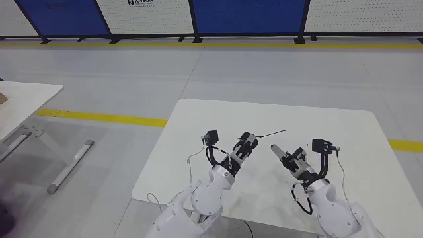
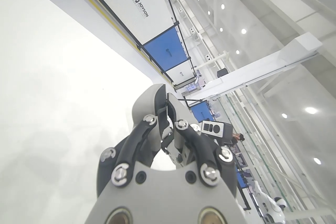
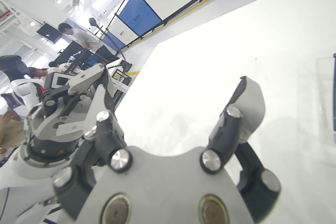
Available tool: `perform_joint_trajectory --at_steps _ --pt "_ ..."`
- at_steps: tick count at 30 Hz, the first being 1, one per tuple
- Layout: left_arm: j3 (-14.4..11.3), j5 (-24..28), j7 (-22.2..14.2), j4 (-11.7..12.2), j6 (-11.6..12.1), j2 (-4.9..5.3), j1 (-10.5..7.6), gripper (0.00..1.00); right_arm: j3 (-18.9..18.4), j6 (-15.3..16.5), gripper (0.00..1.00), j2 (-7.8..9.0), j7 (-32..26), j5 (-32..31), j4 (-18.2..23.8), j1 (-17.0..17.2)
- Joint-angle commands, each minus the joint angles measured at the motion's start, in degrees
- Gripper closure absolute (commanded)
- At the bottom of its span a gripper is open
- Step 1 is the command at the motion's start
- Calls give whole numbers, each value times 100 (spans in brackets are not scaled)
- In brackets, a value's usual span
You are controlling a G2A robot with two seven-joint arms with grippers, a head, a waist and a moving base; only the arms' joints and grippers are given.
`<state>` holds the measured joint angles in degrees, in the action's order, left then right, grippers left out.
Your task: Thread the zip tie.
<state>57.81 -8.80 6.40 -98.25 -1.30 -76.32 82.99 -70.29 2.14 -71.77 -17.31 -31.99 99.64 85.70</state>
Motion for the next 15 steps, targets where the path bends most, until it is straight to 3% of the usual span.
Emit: perform_joint_trajectory --at_steps 1,3,6,9,11,15 --pt "0 0 0 0 0 0 0 100 0 1 0 0 0 1 0 0" --pt "-7 45 -30 1 8 -3 5 100 -7 -9 0 0 38 -28 -2 -1" --pt "31 479 -269 -58 40 -12 11 100 66 -169 0 8 322 -758 -51 -28" --pt "125 954 -506 -130 71 -12 43 100 111 52 0 13 126 -774 -196 -140" --pt "230 1407 -743 -175 51 -9 55 100 144 134 0 37 -66 -1178 -327 -226" --pt "296 1545 -789 -178 42 -6 44 100 167 79 0 37 -43 -1350 -371 -269"
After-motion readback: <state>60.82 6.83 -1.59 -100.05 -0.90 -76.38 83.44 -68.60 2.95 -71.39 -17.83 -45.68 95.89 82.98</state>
